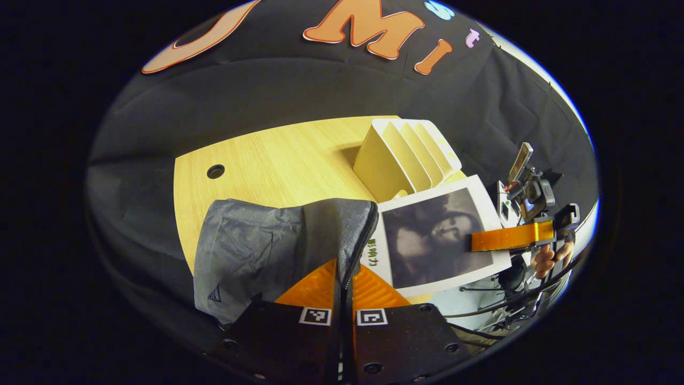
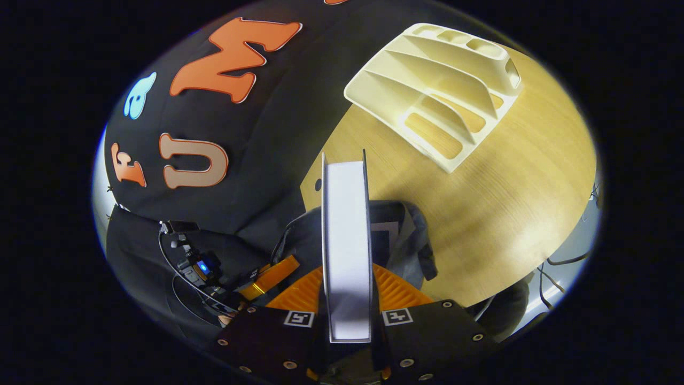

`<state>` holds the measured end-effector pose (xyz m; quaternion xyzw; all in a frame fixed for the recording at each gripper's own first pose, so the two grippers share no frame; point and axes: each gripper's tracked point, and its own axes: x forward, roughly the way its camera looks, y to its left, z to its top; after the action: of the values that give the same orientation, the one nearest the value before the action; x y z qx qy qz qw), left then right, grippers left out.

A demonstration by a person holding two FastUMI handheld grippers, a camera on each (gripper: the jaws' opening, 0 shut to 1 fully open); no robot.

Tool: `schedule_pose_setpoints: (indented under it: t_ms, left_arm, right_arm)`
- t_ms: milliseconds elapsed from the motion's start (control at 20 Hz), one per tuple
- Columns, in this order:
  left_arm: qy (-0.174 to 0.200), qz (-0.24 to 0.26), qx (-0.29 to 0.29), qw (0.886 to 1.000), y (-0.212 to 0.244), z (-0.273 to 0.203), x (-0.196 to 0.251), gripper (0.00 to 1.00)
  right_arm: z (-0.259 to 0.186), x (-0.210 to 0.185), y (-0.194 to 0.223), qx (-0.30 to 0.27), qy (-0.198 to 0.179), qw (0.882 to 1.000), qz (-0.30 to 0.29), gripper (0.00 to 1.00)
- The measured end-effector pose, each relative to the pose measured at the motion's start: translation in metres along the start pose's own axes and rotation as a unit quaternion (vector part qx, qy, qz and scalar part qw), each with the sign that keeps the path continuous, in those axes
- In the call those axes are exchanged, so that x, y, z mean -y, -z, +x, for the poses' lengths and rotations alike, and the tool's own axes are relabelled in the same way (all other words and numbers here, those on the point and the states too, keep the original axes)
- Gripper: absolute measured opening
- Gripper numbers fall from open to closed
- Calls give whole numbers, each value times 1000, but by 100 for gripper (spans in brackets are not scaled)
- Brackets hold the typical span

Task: Open the schoolbag, grab two books from the bookshelf and put them into the schoolbag.

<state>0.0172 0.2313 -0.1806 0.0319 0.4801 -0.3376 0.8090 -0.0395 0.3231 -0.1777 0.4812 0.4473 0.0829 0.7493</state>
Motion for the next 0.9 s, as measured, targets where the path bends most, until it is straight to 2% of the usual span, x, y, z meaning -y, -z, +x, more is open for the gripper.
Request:
schedule_pose_setpoints:
  t_ms: [150, 500, 900]
  left_arm:
    - [6, -6, 2, 1000, 1, -1, 1, 4]
    - [25, -22, 15, 999, 3, 0, 3, 4]
    - [37, -27, 26, 999, 1, -1, 14, 4]
  right_arm:
    - [23, -5, 7, 1, -16, 1000, 6, 31]
    - [67, 6, 30, -12, -16, 999, 26, 32]
    - [105, 4, 37, 10, -60, 997, 49, 32]
